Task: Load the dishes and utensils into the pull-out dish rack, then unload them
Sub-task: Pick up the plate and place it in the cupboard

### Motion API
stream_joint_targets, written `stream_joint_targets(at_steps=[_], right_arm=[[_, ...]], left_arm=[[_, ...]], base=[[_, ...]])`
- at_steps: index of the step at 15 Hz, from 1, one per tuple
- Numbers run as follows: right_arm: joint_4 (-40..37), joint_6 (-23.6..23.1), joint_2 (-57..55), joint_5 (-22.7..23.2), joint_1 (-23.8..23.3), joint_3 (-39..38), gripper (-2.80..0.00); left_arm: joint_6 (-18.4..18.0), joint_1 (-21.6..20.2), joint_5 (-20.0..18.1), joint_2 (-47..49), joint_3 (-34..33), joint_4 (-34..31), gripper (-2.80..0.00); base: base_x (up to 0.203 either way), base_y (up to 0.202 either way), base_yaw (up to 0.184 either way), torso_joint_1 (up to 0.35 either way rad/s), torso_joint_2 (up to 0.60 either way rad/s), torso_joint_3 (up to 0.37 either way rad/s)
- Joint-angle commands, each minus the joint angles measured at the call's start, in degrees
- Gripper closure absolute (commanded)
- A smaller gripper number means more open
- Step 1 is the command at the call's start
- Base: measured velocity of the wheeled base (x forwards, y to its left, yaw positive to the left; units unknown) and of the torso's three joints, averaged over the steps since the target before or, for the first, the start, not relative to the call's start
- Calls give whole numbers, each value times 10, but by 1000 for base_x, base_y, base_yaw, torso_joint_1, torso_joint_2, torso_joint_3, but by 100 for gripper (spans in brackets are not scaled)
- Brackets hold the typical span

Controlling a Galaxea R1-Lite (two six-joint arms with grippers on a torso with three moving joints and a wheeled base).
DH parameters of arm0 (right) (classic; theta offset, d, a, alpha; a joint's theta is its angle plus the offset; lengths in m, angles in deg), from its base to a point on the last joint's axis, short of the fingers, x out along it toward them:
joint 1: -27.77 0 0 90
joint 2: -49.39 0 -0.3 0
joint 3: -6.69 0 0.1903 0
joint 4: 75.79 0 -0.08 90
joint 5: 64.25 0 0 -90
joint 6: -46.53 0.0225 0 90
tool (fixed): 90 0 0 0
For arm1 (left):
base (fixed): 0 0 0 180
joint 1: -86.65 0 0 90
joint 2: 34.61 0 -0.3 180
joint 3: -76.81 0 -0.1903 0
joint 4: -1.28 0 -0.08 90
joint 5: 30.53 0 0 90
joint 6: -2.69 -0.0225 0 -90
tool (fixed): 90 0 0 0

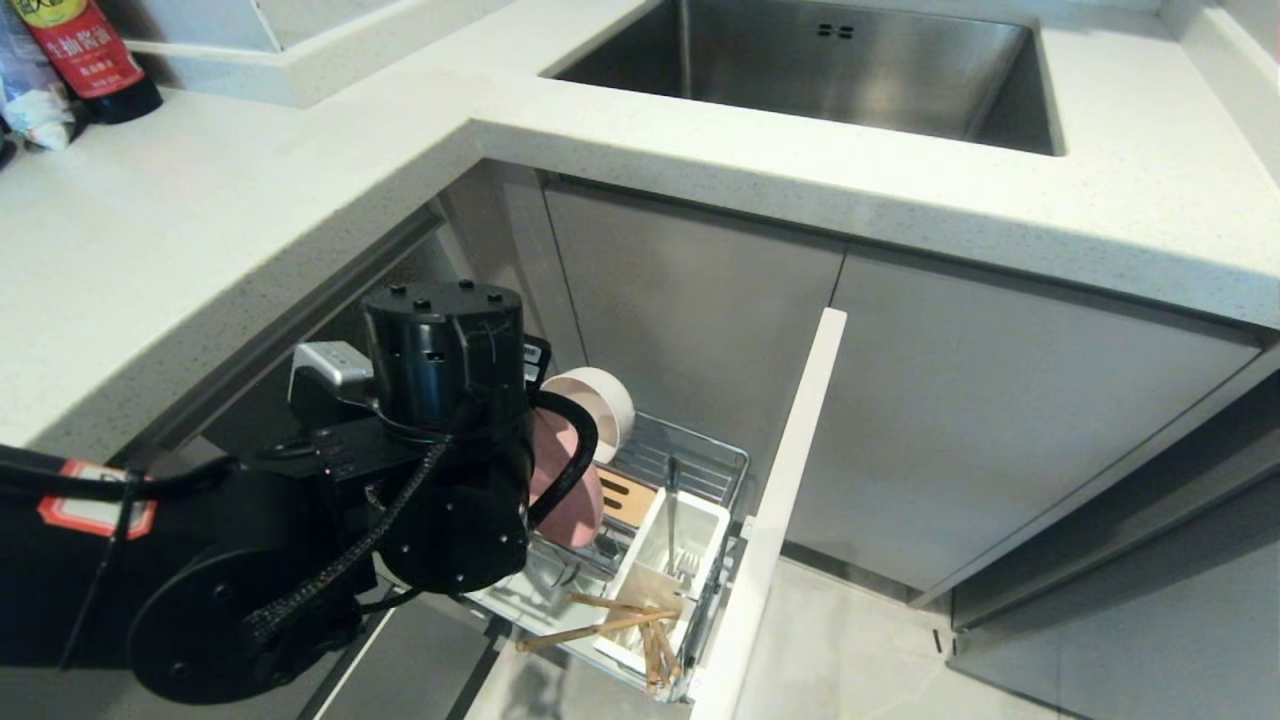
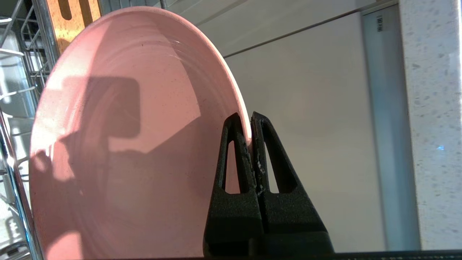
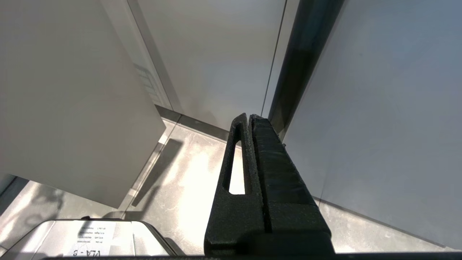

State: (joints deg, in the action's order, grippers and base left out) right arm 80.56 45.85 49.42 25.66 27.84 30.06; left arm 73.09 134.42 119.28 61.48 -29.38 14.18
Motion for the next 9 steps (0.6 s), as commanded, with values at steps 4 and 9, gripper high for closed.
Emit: stream_joint_targets(at_steps=[4,9], right_arm=[[0,0,0,0,0,0,0],[0,0,0,0,0,0,0]], left_arm=[[14,-4,4,12,-3,-1,0],[18,-11,7,16,-9,-6,0]], base=[[0,0,0,0,0,0],[0,0,0,0,0,0]])
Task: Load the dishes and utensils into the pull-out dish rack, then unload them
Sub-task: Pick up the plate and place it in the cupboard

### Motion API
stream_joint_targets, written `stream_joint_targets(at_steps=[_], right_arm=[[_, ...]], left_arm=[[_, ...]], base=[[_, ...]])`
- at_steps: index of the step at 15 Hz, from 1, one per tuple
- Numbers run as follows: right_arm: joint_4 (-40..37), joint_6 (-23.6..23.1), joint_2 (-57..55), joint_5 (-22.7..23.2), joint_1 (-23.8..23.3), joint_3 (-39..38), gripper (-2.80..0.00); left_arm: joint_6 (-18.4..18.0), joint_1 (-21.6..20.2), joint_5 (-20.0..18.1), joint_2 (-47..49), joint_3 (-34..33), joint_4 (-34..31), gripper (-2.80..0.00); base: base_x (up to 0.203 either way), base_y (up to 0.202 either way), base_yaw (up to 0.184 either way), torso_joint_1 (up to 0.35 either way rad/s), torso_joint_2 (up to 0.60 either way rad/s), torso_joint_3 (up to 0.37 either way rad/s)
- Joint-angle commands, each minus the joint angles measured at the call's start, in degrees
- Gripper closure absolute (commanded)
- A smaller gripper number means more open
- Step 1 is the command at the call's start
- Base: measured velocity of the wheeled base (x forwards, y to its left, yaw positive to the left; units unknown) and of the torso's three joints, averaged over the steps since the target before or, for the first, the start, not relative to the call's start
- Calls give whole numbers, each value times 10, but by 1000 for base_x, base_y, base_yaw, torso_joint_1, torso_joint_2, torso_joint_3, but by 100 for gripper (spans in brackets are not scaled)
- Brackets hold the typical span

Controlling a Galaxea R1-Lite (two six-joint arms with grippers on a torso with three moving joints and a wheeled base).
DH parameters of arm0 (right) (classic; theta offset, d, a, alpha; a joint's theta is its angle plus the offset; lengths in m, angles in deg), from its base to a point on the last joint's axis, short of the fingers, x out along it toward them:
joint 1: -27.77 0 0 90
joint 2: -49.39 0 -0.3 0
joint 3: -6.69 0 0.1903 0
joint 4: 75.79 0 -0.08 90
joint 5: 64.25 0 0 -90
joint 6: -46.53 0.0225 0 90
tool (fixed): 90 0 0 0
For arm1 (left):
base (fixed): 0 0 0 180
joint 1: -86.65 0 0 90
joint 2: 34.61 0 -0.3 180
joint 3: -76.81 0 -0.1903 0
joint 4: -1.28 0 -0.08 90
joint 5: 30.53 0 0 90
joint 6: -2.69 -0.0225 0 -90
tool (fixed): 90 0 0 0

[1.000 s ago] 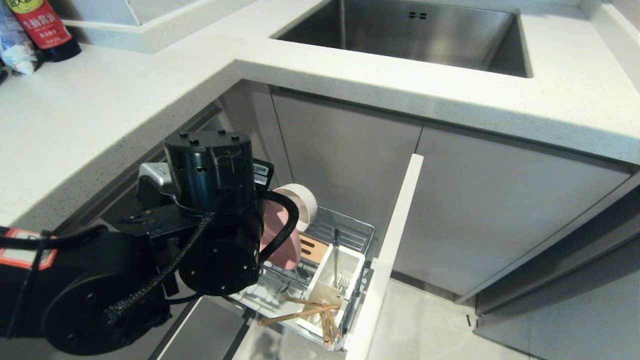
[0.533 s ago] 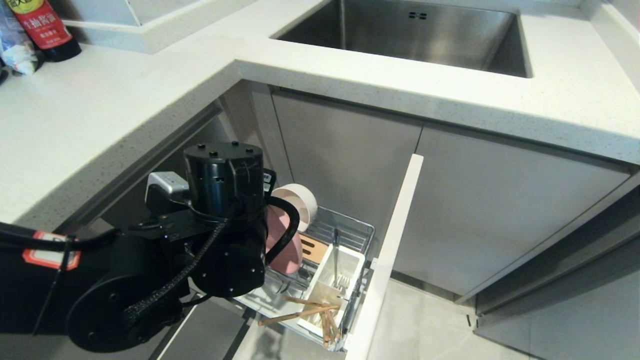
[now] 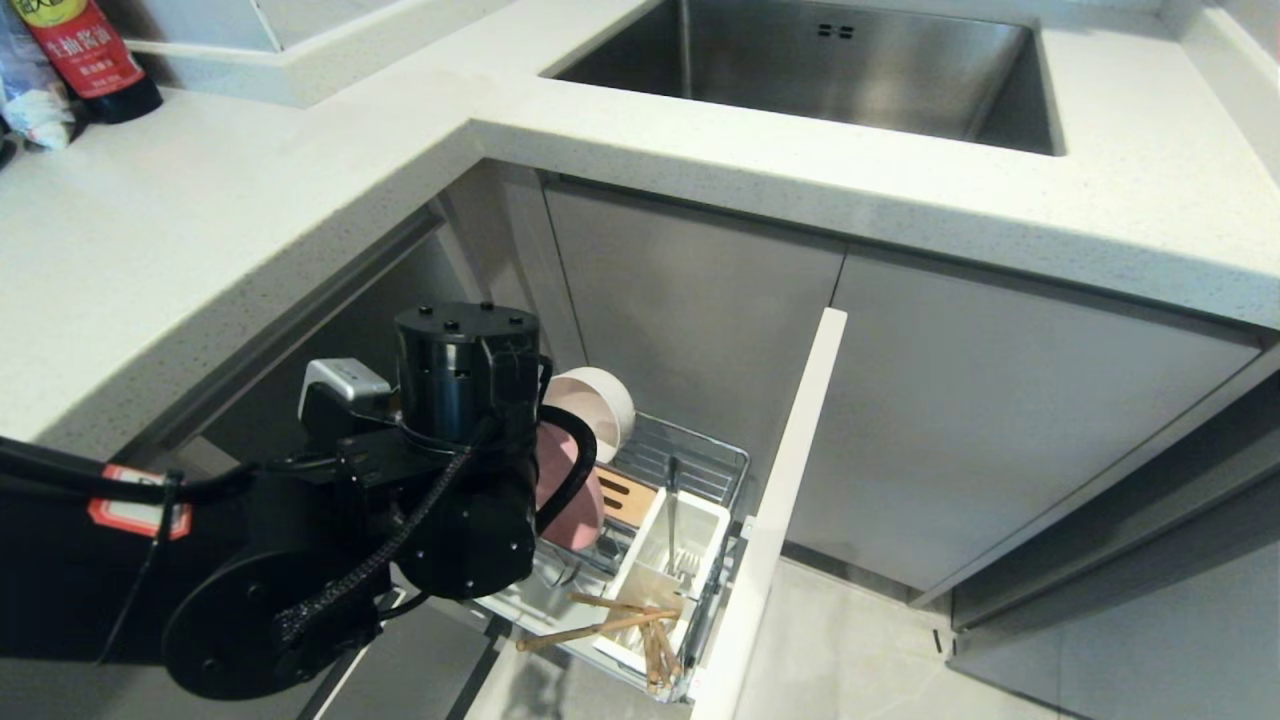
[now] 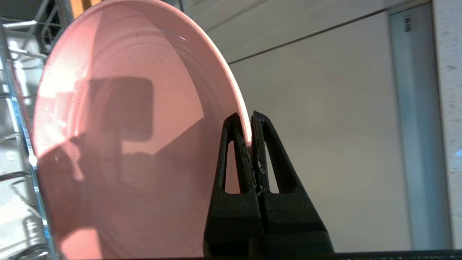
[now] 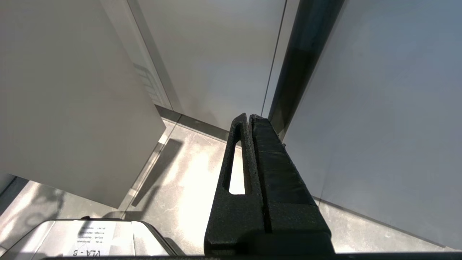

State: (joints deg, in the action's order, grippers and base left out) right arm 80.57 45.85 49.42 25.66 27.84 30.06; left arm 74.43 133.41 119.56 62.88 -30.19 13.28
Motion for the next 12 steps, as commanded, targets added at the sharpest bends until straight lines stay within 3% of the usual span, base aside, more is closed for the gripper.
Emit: stream_joint_targets(at_steps=[1,4,9,12], right_arm=[[0,0,1,0,0,0,0],[0,0,0,0,0,0,0],[0,0,0,0,0,0,0],[0,0,0,0,0,0,0]], left_arm=[[4,-1,4,2,-1,1,0],[6,-1,4,8,-3,1,0],[73,-2,1,17,-2,-82,0],[75,-3,1,21,-2,-86,0]], base=[[0,0,0,0,0,0],[0,0,0,0,0,0],[0,0,0,0,0,0],[0,0,0,0,0,0]])
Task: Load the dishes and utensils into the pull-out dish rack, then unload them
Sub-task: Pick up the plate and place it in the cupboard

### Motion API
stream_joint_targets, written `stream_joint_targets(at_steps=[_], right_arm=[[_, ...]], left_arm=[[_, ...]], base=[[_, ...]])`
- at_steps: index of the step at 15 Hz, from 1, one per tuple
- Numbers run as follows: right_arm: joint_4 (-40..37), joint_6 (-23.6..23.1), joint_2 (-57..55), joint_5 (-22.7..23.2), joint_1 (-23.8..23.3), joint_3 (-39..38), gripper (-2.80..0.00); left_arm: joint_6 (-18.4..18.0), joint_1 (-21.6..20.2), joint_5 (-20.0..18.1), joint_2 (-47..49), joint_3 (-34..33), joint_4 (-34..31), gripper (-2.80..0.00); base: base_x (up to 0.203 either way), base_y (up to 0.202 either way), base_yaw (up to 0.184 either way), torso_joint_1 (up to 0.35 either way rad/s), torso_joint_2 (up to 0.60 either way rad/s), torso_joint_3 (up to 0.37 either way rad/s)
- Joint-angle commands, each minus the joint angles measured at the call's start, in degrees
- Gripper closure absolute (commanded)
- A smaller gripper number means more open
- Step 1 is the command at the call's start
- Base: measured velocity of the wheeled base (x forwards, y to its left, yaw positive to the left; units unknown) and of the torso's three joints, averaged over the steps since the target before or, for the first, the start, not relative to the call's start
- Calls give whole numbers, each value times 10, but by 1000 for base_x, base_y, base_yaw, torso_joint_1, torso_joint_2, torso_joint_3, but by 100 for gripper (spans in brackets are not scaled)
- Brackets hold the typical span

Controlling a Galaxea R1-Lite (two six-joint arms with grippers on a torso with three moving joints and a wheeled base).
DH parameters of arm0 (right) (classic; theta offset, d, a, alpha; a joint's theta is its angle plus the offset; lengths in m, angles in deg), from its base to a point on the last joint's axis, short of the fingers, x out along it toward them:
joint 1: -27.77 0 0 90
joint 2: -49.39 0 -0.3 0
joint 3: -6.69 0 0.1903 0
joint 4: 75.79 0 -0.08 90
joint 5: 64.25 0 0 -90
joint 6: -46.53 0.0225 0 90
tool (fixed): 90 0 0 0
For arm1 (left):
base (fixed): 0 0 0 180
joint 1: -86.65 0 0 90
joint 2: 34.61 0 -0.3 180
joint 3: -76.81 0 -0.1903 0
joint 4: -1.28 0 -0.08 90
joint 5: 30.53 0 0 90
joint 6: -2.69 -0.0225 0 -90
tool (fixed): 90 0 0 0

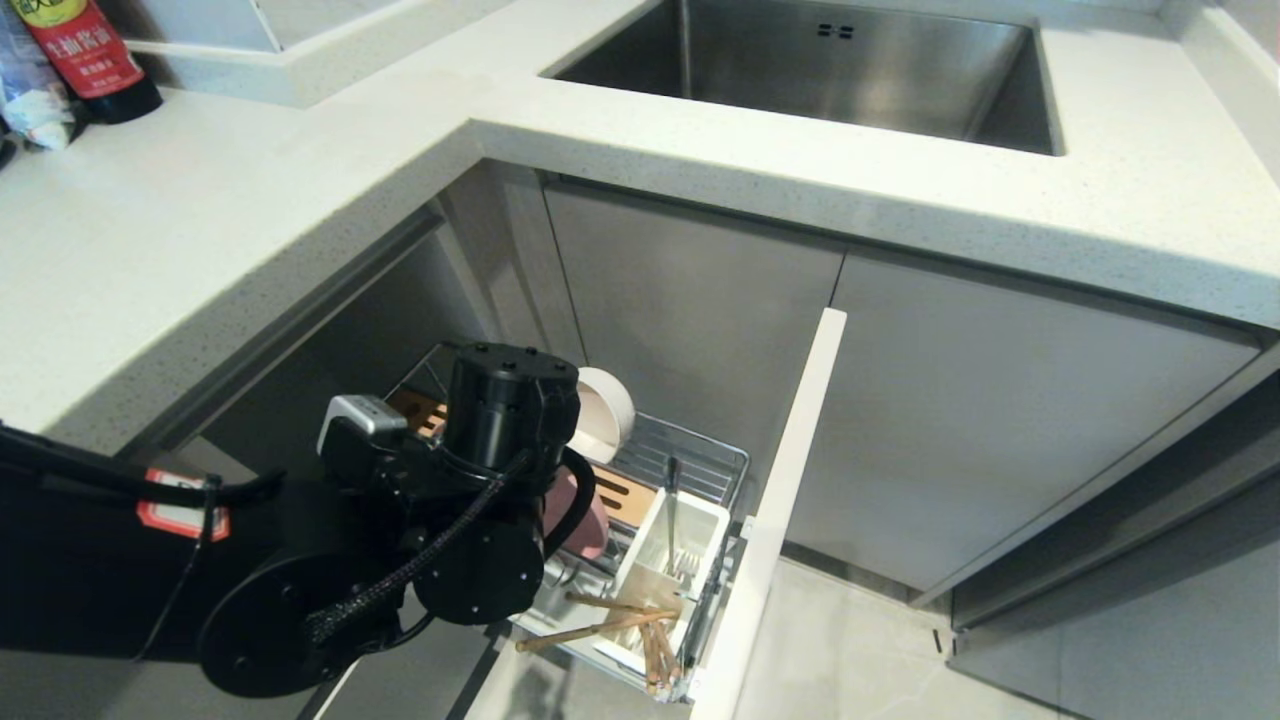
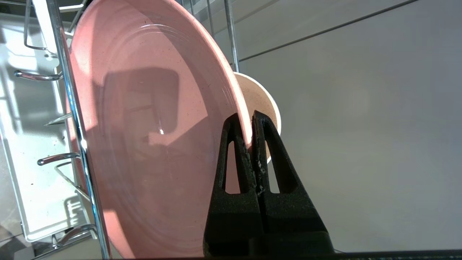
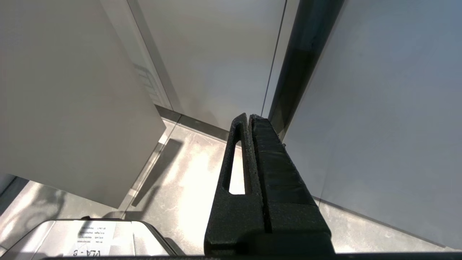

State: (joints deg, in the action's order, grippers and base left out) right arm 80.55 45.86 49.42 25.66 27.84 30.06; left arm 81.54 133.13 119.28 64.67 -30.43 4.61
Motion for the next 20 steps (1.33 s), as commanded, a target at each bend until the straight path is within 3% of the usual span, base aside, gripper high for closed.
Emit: stream_joint_targets(at_steps=[1,15,16,20], right_arm=[[0,0,0,0,0,0,0],[0,0,0,0,0,0,0],[0,0,0,0,0,0,0],[0,0,0,0,0,0,0]], left_arm=[[4,-1,3,4,0,1,0],[2,1,5,-2,1,-11,0],[1,0,5,-3,1,-11,-280],[-3,1,6,-4,1,-12,-280]], base=[[0,0,0,0,0,0],[0,0,0,0,0,0],[0,0,0,0,0,0],[0,0,0,0,0,0]])
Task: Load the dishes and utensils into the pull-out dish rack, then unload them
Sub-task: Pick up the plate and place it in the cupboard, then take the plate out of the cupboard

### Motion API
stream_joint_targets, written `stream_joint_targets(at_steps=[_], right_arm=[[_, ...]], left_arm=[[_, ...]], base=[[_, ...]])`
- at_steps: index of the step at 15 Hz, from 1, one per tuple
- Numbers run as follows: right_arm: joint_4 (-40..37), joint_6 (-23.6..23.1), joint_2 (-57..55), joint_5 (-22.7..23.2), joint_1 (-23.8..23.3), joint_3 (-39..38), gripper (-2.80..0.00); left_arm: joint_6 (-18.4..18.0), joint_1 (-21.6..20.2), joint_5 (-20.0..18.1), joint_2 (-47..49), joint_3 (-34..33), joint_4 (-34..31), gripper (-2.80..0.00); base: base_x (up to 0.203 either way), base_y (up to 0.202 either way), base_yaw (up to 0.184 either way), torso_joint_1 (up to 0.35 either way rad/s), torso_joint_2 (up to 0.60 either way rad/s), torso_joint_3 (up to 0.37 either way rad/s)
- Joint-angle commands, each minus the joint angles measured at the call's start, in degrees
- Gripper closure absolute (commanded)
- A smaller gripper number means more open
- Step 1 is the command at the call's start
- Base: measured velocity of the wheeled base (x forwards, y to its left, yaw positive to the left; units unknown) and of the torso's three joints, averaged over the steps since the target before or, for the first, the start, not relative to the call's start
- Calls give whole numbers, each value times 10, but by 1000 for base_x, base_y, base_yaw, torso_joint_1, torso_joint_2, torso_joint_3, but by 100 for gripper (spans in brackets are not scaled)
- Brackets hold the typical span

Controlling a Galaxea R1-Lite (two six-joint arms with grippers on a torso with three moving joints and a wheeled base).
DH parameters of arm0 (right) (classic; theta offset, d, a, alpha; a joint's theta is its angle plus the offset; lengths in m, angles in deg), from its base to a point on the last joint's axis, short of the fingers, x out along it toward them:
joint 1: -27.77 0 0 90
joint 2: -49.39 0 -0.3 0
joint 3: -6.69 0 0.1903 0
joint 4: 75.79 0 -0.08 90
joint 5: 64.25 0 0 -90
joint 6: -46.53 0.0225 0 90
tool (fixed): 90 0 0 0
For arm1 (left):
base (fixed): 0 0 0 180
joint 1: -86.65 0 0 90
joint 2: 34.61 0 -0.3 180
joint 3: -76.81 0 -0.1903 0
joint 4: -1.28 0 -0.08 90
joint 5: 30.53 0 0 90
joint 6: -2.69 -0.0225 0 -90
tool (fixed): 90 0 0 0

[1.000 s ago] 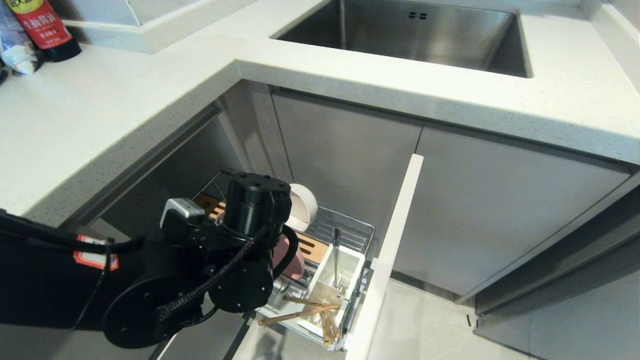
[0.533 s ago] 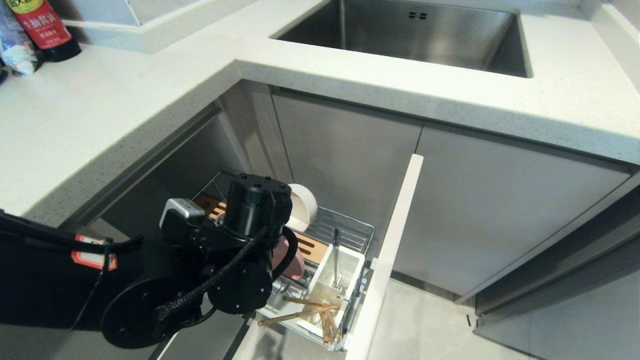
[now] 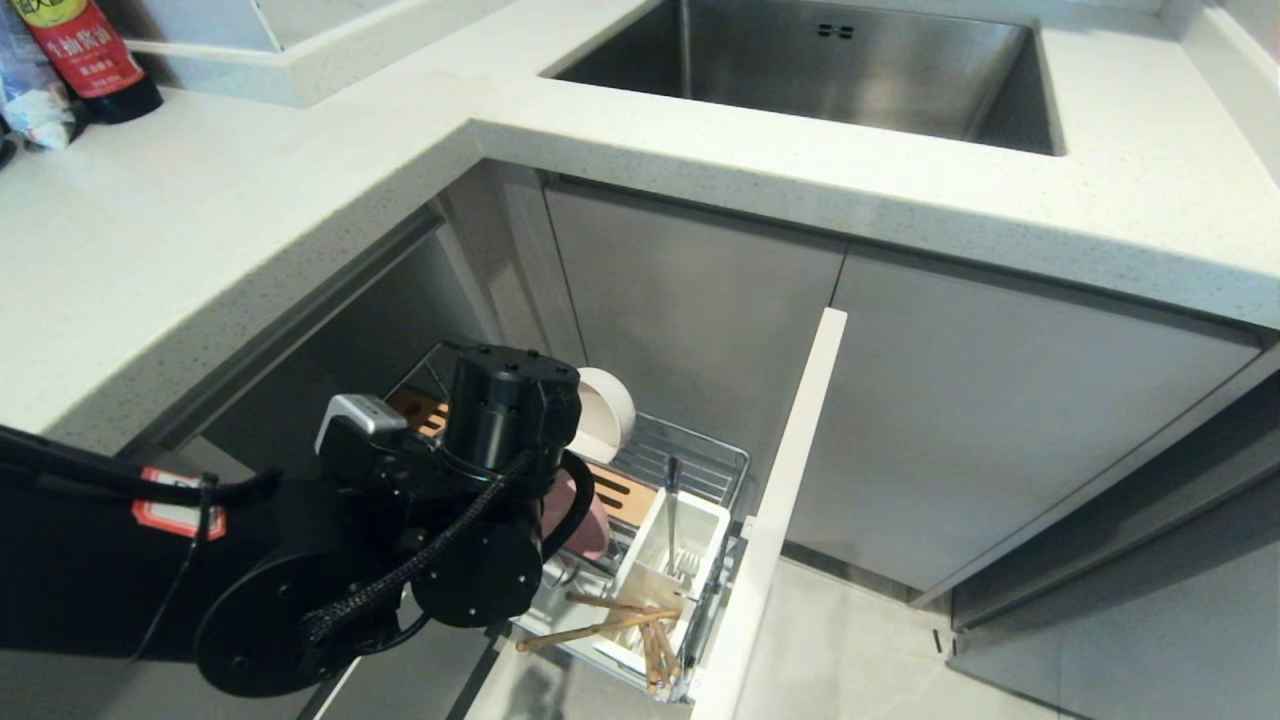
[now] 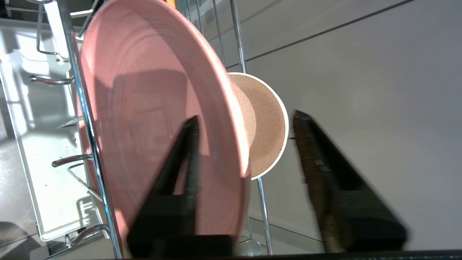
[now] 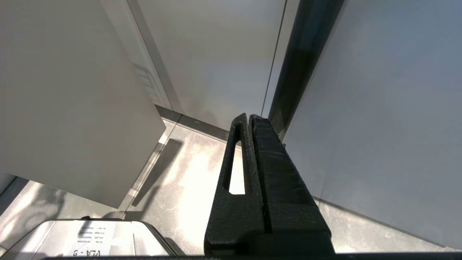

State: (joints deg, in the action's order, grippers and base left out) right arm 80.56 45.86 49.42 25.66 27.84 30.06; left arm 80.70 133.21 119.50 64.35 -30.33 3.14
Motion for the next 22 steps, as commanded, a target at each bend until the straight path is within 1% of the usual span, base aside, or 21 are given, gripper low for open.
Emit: stream_joint_targets(at_steps=[1,4,8,9,11,12,13,14,15,16,17,18,19,20,21,22], right_arm=[[0,0,0,0,0,0,0],[0,0,0,0,0,0,0],[0,0,0,0,0,0,0],[0,0,0,0,0,0,0],[0,0,0,0,0,0,0],[0,0,0,0,0,0,0],[0,0,0,0,0,0,0],[0,0,1,0,0,0,0],[0,0,0,0,0,0,0],[0,0,0,0,0,0,0],[0,0,0,0,0,0,0],[0,0,0,0,0,0,0],[0,0,0,0,0,0,0],[0,0,1,0,0,0,0],[0,0,1,0,0,0,0],[0,0,0,0,0,0,0]], left_arm=[[3,2,4,-2,1,-2,-280],[5,14,3,-16,6,-64,-280],[5,38,2,-72,22,-148,-280],[4,43,4,-87,29,-164,0],[0,50,11,-127,44,-201,0],[-8,52,14,-149,54,-213,0],[-28,52,17,-173,70,-217,0],[-79,52,15,-193,89,-218,0],[-147,52,8,-207,112,-215,0],[-224,51,-7,-220,133,-205,0],[-298,51,-31,-235,147,-187,0],[-367,51,-69,-250,160,-165,0],[-433,49,-130,-265,177,-143,0],[-475,32,-183,-287,189,-130,0],[-497,0,-235,-312,198,-127,0],[-510,-36,-293,-342,203,-126,0]], base=[[0,0,0,0,0,0],[0,0,0,0,0,0],[0,0,0,0,0,0],[0,0,0,0,0,0],[0,0,0,0,0,0],[0,0,0,0,0,0],[0,0,0,0,0,0],[0,0,0,0,0,0],[0,0,0,0,0,0],[0,0,0,0,0,0],[0,0,0,0,0,0],[0,0,0,0,0,0],[0,0,0,0,0,0],[0,0,0,0,0,0],[0,0,0,0,0,0],[0,0,0,0,0,0]])
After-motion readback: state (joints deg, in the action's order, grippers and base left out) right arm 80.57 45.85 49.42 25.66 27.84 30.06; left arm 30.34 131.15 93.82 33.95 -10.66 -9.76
